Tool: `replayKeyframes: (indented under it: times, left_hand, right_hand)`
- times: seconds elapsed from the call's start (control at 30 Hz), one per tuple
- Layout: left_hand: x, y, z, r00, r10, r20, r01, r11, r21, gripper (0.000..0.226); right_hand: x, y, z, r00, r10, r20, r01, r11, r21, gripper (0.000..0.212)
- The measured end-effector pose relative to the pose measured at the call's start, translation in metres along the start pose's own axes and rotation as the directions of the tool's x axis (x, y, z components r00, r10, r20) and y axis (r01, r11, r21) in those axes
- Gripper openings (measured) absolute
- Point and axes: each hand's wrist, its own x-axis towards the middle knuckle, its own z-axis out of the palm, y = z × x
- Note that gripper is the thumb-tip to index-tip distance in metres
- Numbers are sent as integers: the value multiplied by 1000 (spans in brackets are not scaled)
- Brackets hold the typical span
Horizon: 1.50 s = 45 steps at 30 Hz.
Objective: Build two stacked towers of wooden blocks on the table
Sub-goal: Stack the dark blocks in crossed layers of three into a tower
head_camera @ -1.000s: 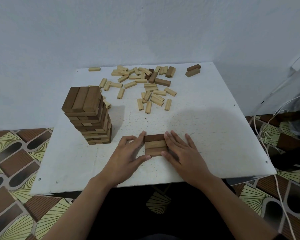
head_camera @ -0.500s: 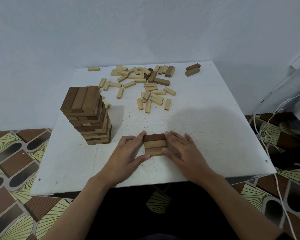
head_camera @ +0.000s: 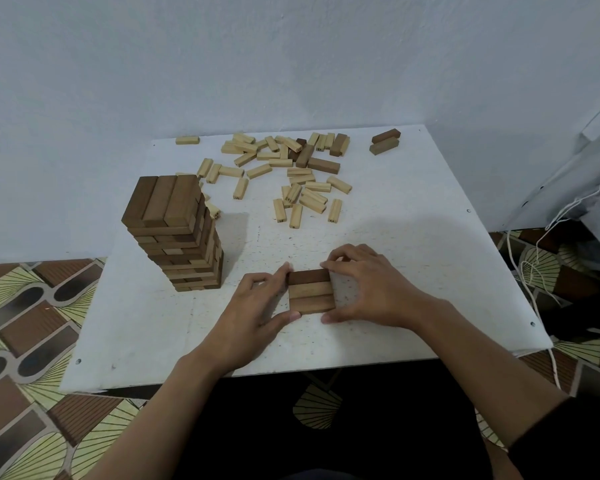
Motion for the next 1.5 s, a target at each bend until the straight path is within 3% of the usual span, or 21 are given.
replayKeyframes:
  times: [0.23, 0.5, 0.83, 0.93, 1.1, 1.2, 1.5]
  left_hand:
    - [3, 2, -5, 999, 43, 24, -44, 998, 40, 74]
    - [26, 11, -18, 984, 118, 131, -140, 974, 177, 78]
    - [45, 17, -25, 956, 98, 275, -158, 965, 208, 61]
    - [42, 20, -25, 957, 103, 269, -156, 971, 181, 59]
    - [39, 34, -29, 958, 148, 247, -184, 974, 130, 55]
    - [39, 44, -39, 952, 182, 246, -219, 966, 134, 55]
    - [36, 38, -37, 955, 217, 201, -255, 949, 185, 59]
  right_hand:
    - [2, 1, 3, 1000, -16, 10, 15, 999, 35, 77]
    - [2, 0, 2, 1000, -5, 26, 3, 997, 78, 75]
    - [1, -1, 0, 999, 6, 39, -8, 998, 62, 74]
    - [-2, -1, 2, 1000, 0, 18, -1, 996, 84, 73]
    - [-15, 1, -1, 997, -4, -72, 26, 951, 307, 55]
    - [-23, -2, -7, 993, -14, -116, 55, 934, 354, 53]
    - [-20, -4, -7, 989, -28, -143, 57, 978, 202, 61]
